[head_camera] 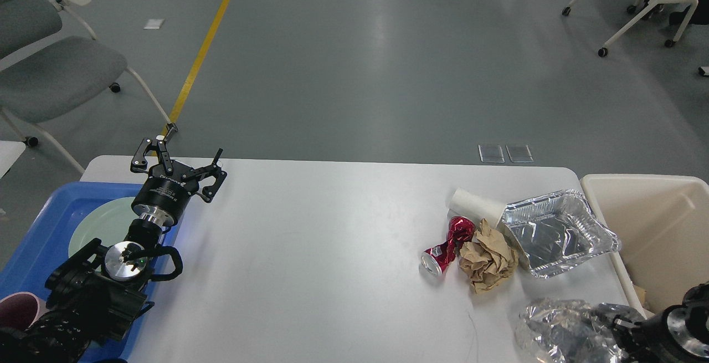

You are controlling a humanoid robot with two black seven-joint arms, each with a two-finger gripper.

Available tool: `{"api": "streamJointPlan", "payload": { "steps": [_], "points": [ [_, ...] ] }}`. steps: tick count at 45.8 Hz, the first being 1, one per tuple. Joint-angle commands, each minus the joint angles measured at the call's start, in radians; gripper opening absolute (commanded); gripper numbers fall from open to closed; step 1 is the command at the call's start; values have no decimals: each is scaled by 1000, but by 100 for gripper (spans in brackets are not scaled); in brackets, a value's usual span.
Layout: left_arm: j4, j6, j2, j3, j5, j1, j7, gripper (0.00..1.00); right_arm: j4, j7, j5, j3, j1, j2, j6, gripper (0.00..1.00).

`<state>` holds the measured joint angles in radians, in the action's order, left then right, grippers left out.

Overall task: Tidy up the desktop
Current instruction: 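Grasp the crumpled foil nearest the bin with the right gripper, then drop the crumpled foil into the white bin and raise the gripper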

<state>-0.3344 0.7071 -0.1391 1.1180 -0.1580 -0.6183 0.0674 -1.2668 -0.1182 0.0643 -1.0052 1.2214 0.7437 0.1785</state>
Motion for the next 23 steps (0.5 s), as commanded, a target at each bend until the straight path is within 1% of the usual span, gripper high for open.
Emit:
{"api": "streamJointPlan", "payload": {
  "steps": [1,6,13,18,23],
  "points": [
    [0,0,0,0,0,0,0,96,-39,5,0,0,116,115,27,0],
    [0,0,1,0,0,0,0,96,-39,6,0,0,243,209,90,0],
    [0,0,0,0,0,0,0,96,-31,5,0,2,472,335,234,0],
    [0,0,0,0,0,-1,0,96,-13,-1,-1,2,662,362,352,0],
    [0,0,0,-1,0,0,0,96,9,-5,-1,4,796,352,385,0]
  ]
}}
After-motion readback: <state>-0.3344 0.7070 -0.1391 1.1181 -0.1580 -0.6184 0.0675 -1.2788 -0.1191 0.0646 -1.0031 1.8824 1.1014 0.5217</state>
